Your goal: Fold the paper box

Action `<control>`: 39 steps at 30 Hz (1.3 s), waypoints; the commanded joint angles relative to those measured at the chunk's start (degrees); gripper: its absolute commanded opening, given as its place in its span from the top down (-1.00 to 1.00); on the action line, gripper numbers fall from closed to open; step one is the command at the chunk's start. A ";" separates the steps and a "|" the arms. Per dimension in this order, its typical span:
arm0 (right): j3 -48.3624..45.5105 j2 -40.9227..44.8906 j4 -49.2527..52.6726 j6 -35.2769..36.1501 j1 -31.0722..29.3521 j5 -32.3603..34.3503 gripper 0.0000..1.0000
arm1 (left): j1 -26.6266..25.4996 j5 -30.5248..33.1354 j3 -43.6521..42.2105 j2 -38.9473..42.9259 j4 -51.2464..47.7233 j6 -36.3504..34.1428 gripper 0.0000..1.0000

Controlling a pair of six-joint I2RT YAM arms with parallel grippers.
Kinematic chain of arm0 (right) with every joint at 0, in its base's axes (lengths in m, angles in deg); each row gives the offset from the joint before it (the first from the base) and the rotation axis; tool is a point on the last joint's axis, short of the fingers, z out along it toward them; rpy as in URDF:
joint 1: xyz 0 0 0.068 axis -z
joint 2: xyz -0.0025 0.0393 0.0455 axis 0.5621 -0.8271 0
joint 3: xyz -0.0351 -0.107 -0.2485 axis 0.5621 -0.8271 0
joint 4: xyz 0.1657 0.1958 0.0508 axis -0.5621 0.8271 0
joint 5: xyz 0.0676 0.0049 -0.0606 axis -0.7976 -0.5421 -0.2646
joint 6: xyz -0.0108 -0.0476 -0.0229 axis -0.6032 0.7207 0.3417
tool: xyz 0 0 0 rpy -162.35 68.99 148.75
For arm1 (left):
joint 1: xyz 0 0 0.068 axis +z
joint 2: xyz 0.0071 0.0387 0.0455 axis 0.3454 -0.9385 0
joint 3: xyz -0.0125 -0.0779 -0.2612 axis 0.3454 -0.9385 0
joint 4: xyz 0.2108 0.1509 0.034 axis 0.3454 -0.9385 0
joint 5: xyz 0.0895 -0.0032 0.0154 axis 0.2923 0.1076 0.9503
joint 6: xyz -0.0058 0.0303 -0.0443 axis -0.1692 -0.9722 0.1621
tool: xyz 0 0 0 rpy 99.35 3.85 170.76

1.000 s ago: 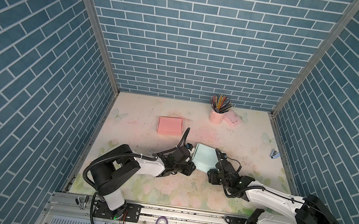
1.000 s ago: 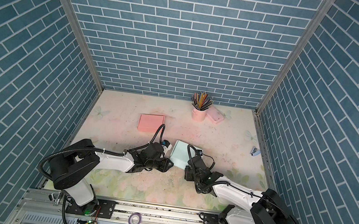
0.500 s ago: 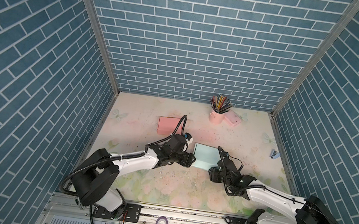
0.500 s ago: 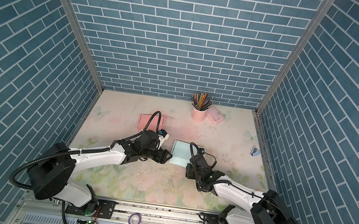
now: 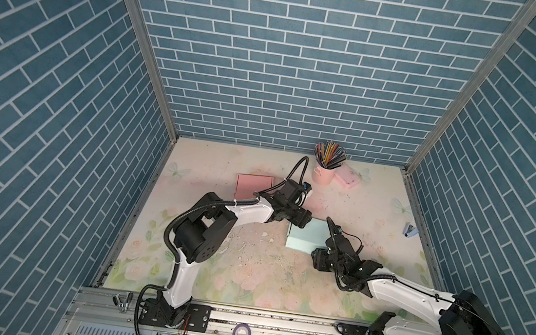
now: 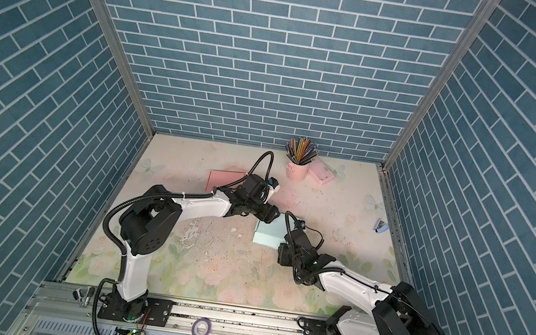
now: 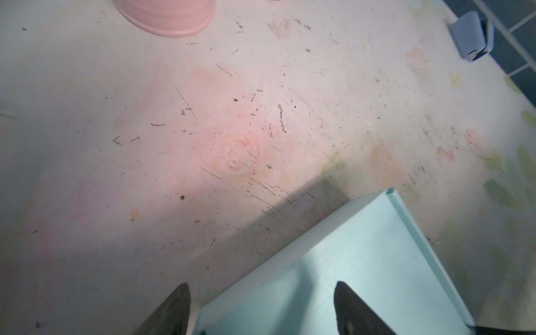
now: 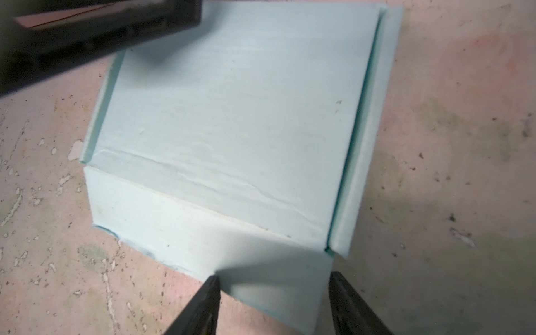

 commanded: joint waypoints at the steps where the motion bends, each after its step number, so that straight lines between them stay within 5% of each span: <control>1: 1.38 -1.41 -0.83 1.47 1.06 -0.58 -0.22 | 0.34 0.34 2.40 -1.66 -1.33 -2.94 -0.58; 22: 5.94 -11.41 -3.57 6.71 5.56 2.11 -0.20 | 0.56 -4.99 -0.21 -6.37 1.45 -3.07 -0.53; 39: 3.23 -8.61 -3.83 6.10 5.55 6.69 -0.21 | 0.87 -5.44 -3.52 -3.23 2.98 -1.83 -0.51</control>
